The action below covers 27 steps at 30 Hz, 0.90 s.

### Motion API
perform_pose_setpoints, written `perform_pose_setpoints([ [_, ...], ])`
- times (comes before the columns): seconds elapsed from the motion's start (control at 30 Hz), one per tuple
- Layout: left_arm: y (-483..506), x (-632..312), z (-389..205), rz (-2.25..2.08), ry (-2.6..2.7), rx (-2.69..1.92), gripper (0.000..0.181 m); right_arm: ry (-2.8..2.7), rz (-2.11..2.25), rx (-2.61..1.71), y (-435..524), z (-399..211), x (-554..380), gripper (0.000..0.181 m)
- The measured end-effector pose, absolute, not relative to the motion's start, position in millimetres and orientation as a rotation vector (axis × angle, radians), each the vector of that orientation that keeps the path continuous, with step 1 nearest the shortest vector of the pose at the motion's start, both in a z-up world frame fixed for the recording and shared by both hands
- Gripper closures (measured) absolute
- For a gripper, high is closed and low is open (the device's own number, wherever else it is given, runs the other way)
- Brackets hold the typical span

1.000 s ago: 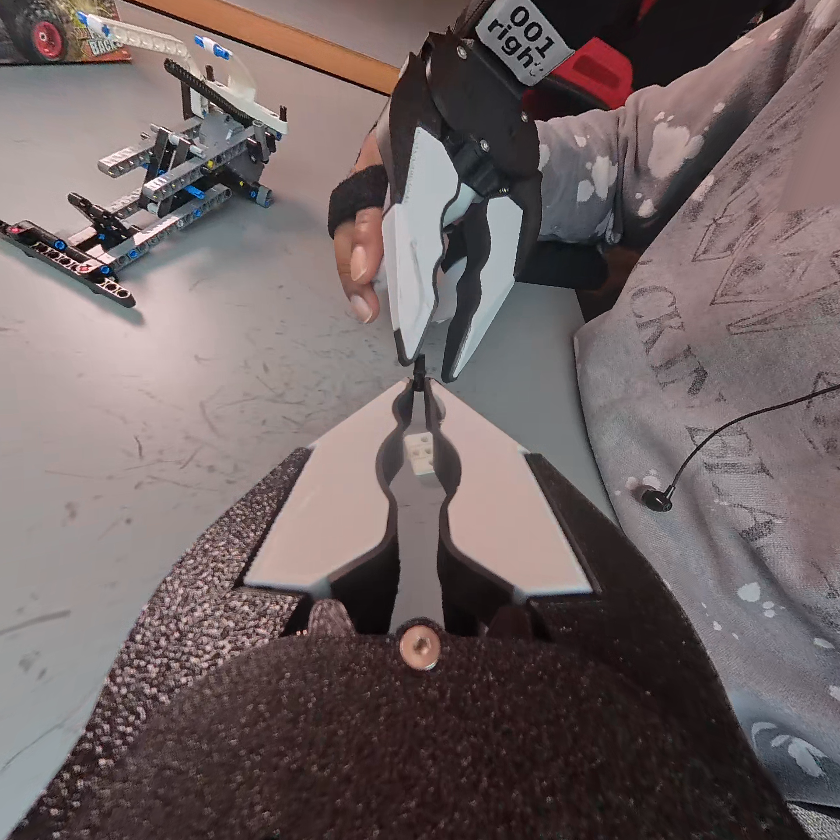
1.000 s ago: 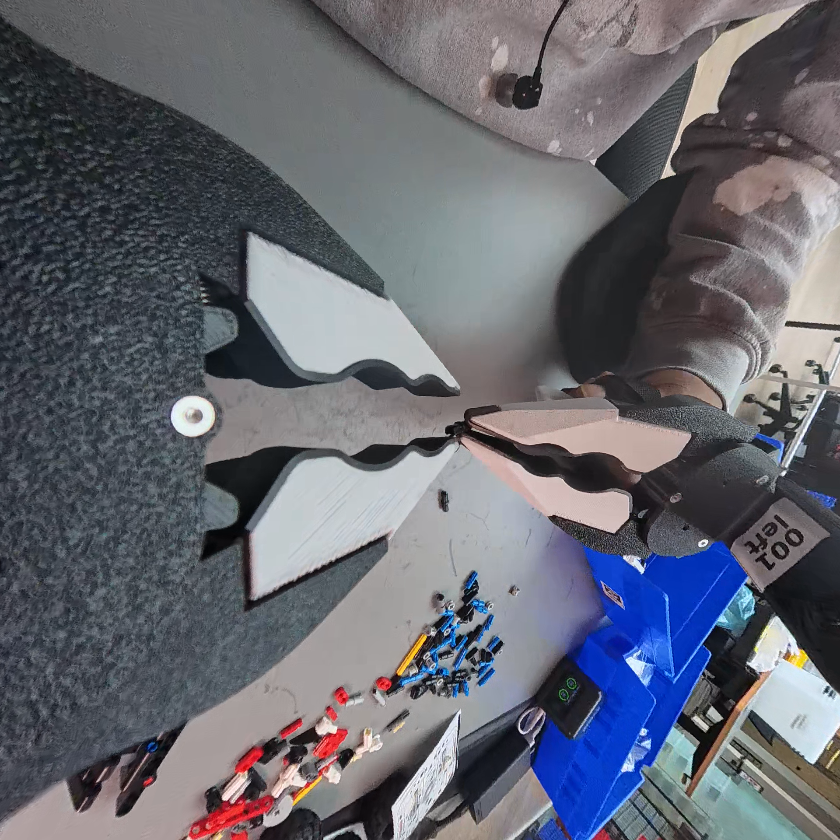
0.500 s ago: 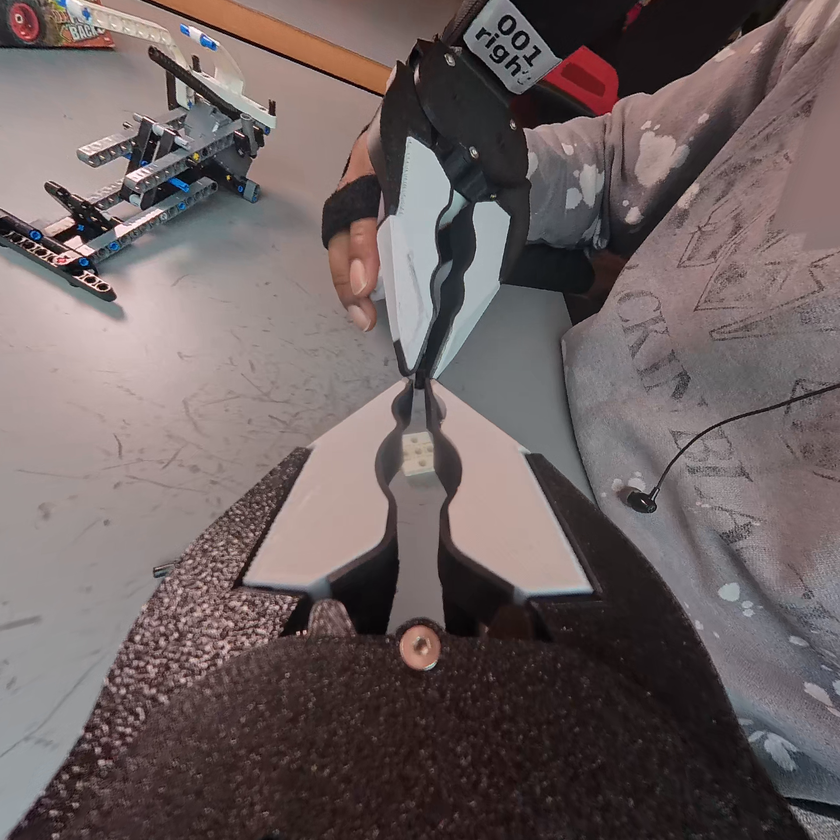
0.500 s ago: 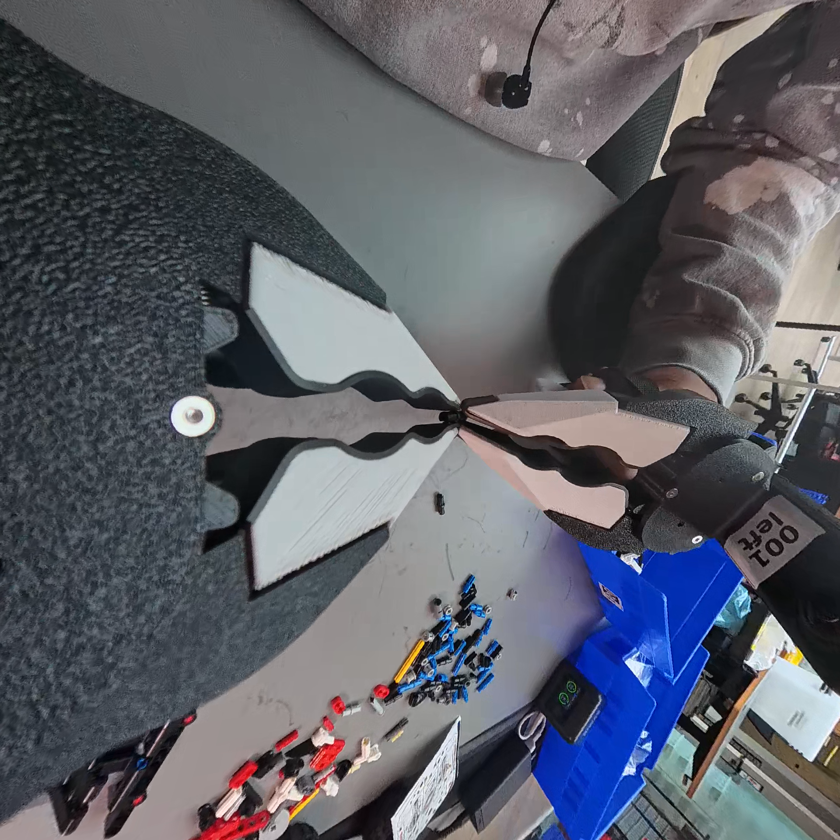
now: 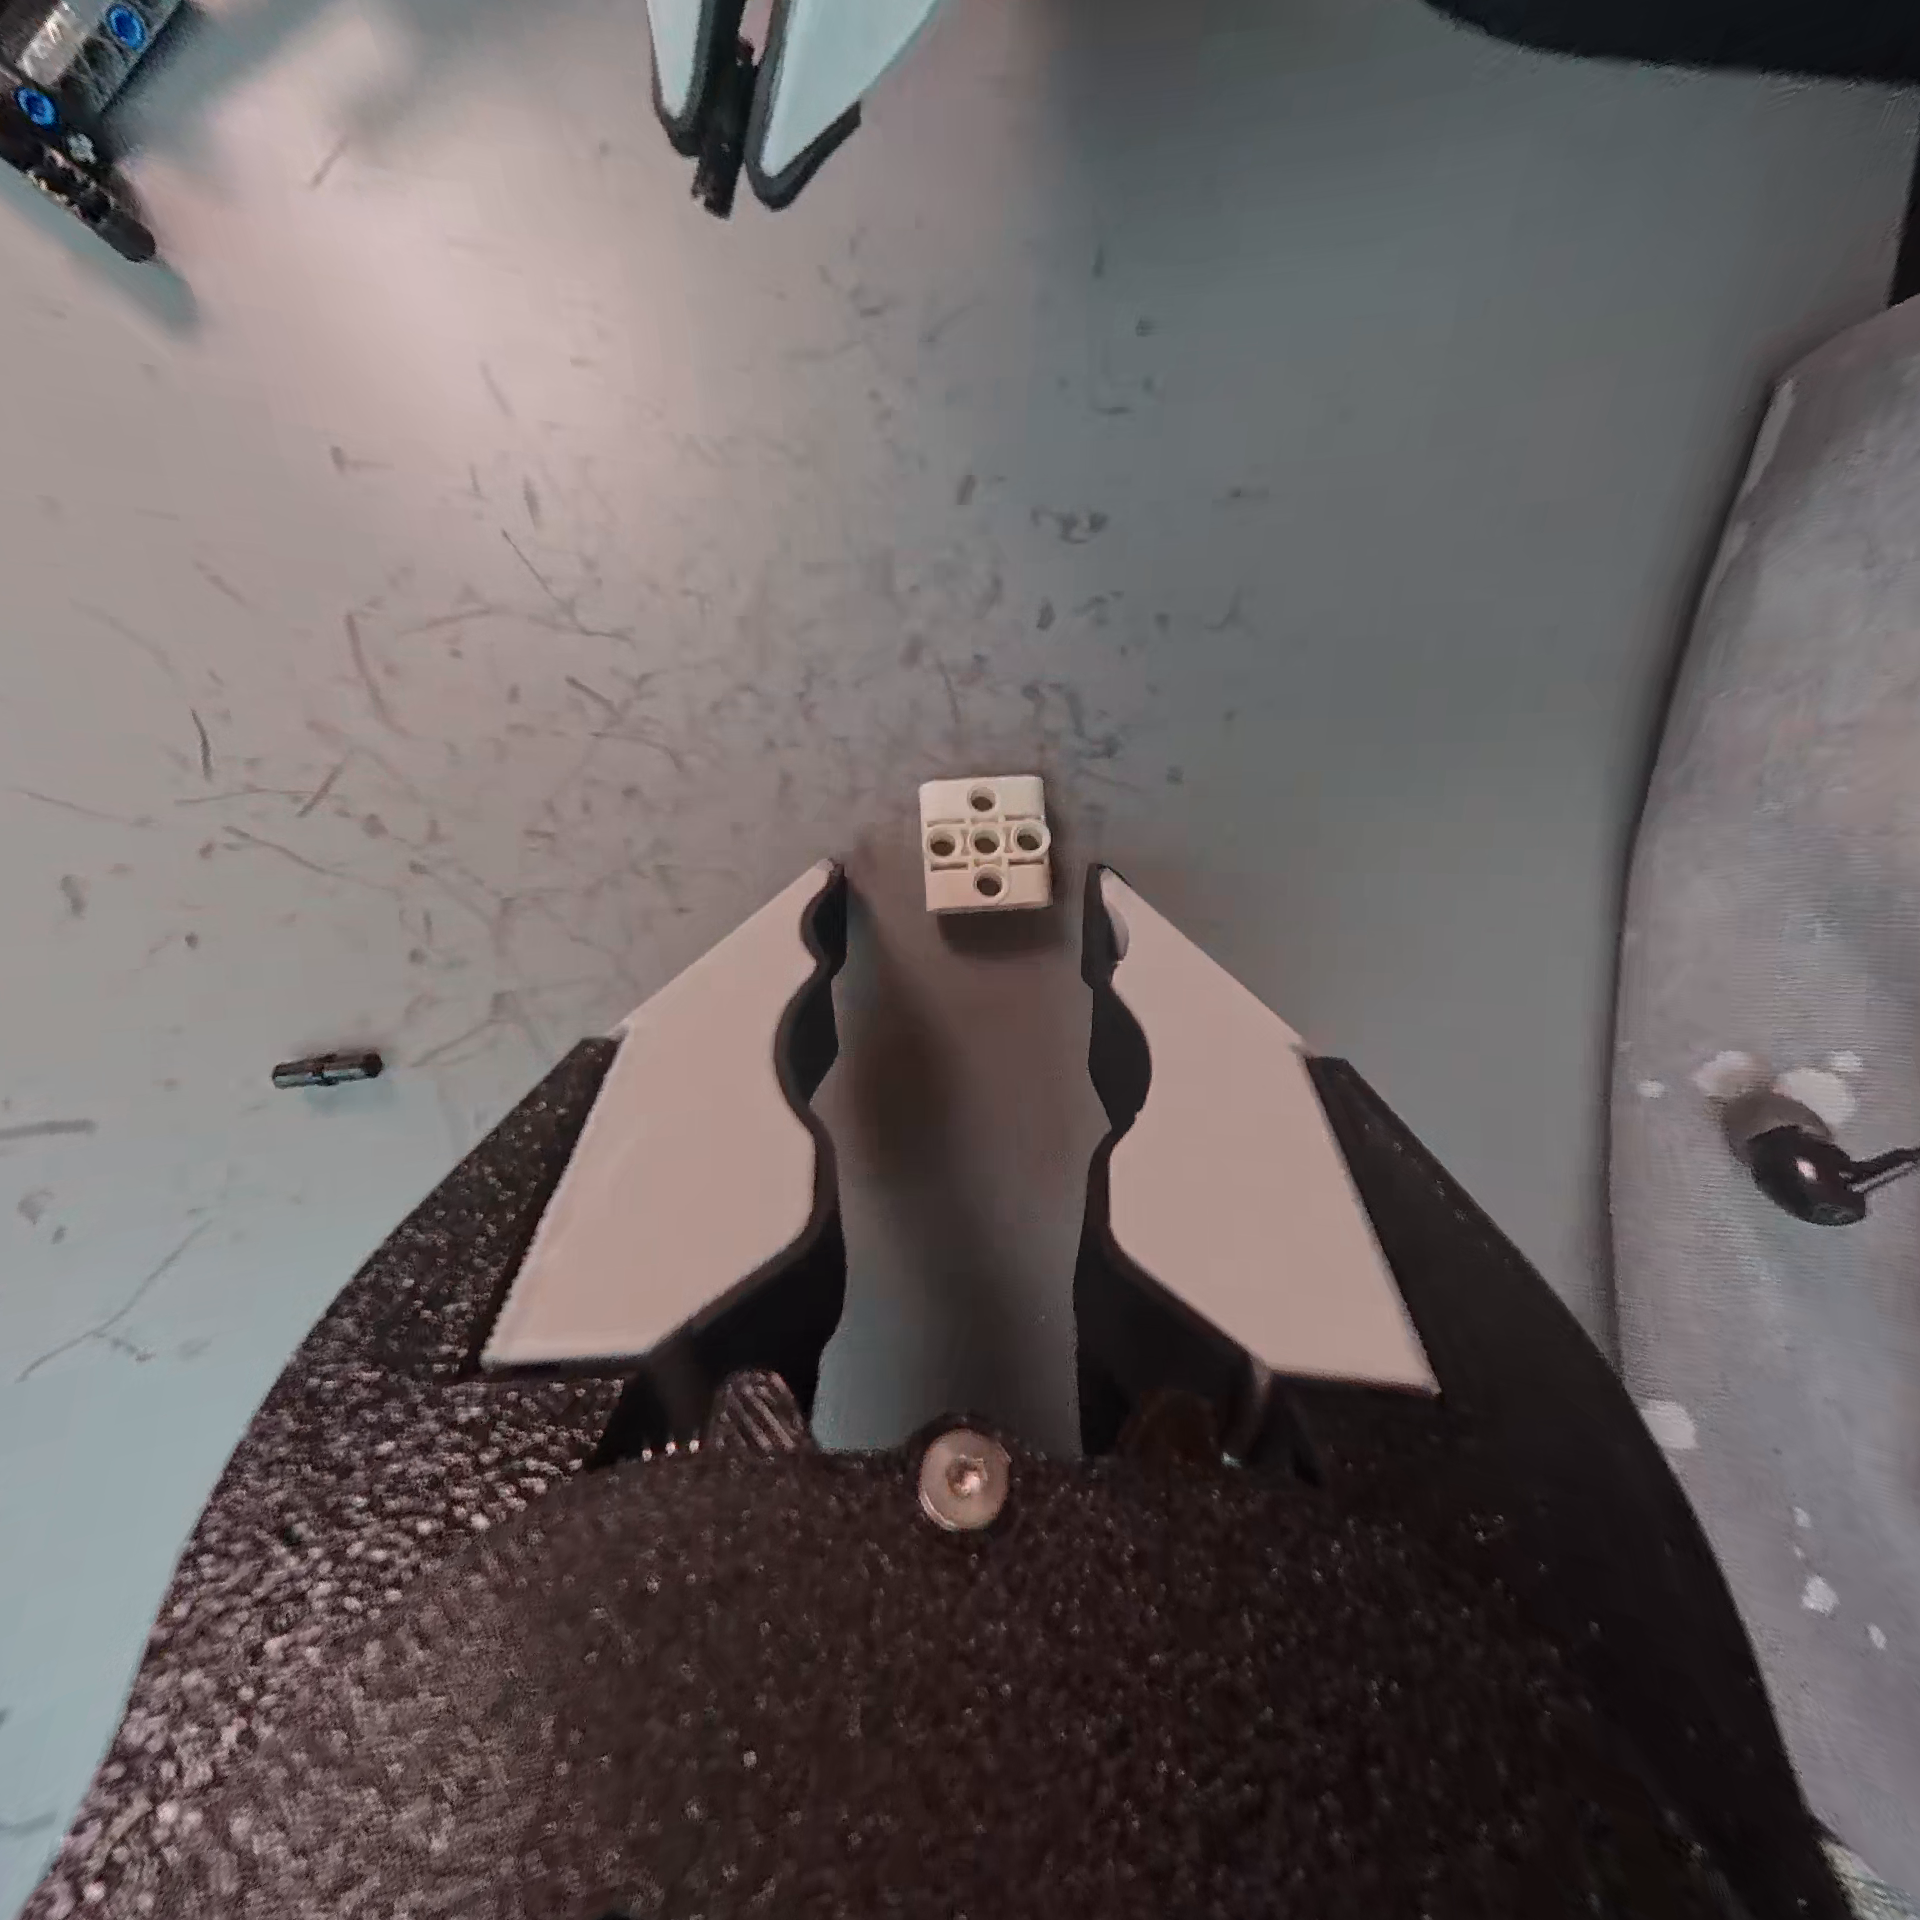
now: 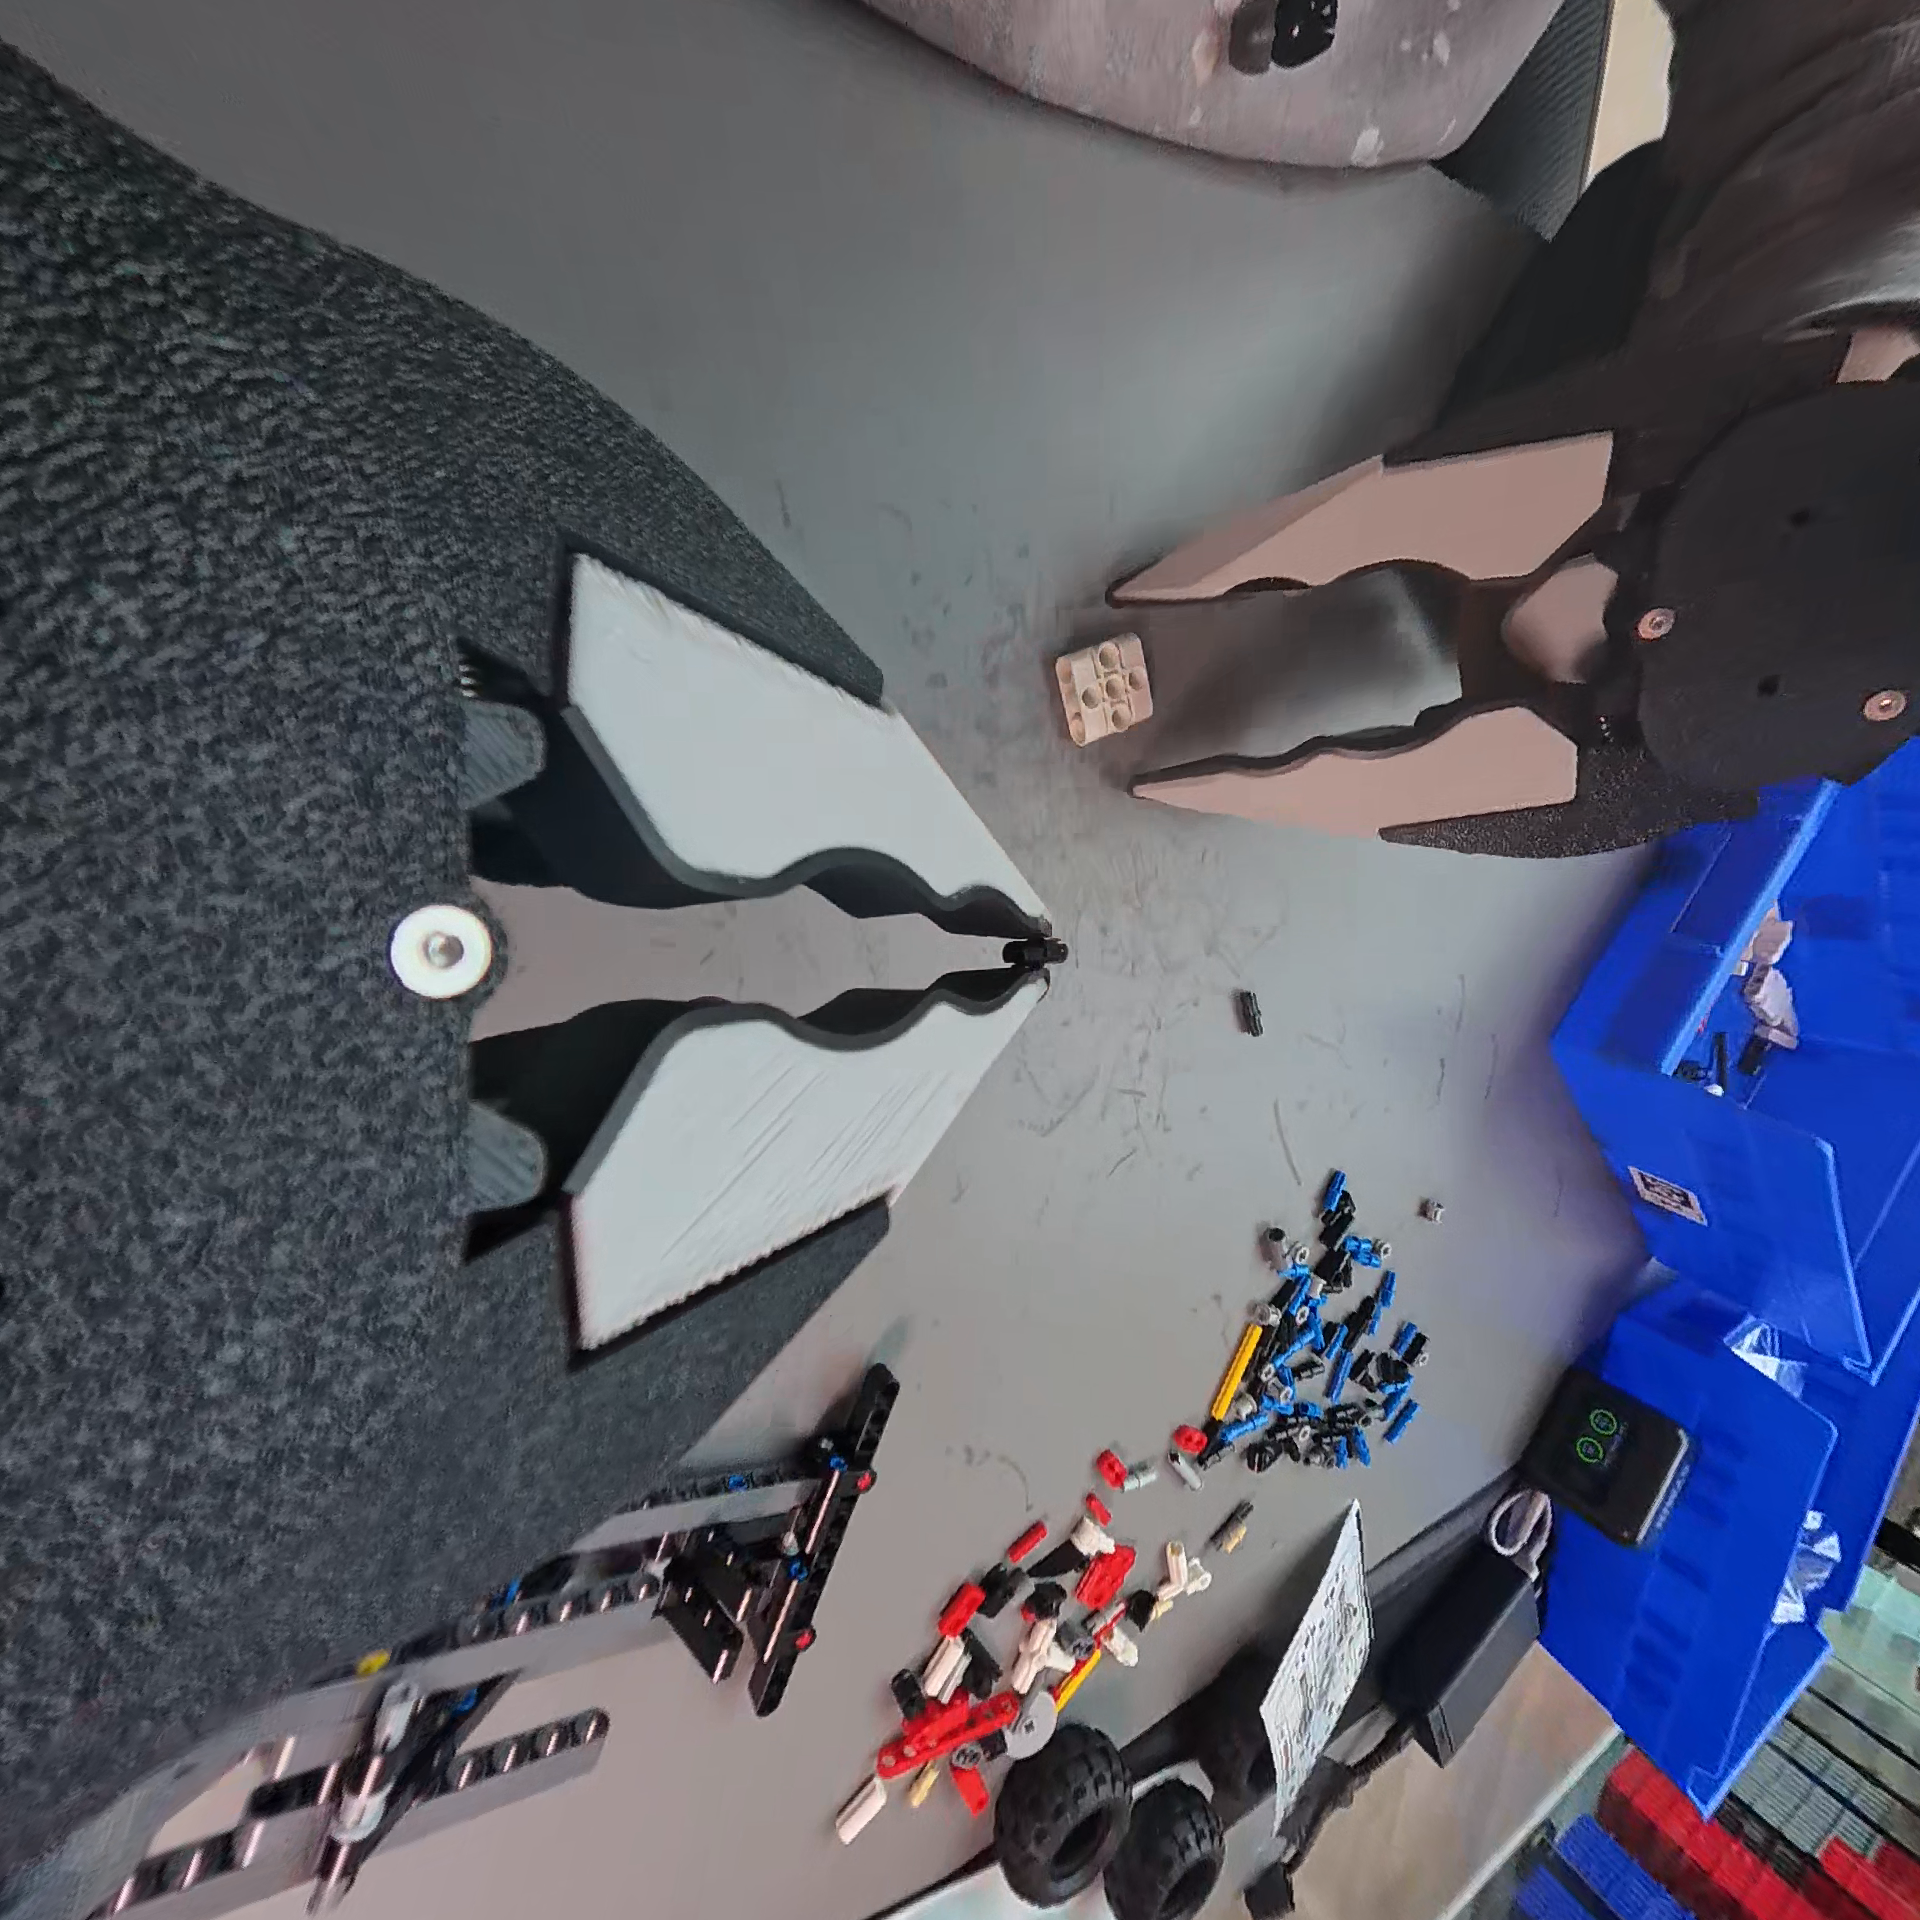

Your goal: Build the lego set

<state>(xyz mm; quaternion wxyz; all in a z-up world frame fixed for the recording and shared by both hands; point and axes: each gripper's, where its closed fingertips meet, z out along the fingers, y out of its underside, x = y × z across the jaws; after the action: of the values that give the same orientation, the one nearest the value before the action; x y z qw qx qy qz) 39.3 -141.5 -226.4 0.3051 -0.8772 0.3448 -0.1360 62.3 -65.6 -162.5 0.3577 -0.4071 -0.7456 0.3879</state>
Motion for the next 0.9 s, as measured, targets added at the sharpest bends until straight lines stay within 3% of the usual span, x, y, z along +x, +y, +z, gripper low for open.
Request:
perform_pose_setpoints([
  [0.23,-141.3,41.8,-227.1,-0.345,0.958,-2.285,0.142,-1.992,1.081,-1.04,-86.3,-174.1,68.1,0.176],
  [0.3,-139.2,43.3,-227.0,-0.367,0.99,-2.262,0.157,-1.995,1.102,-1.038,-89.2,-174.4,67.6,0.176],
  [0.43,-132.2,45.4,-221.2,-0.483,1.055,-2.181,0.158,-1.99,1.102,-1.027,-89.7,-173.7,67.6,0.176],
  [0.63,-106.1,59.2,-157.3,-0.659,0.898,-1.809,0.157,-1.872,1.212,-1.003,-88.7,-145.0,69.2,0.177],
  [0.9,-104.6,60.7,-168.7,-0.518,0.954,-1.808,0.157,-1.904,1.225,-1.087,-90.4,-158.8,64.0,0.177],
])
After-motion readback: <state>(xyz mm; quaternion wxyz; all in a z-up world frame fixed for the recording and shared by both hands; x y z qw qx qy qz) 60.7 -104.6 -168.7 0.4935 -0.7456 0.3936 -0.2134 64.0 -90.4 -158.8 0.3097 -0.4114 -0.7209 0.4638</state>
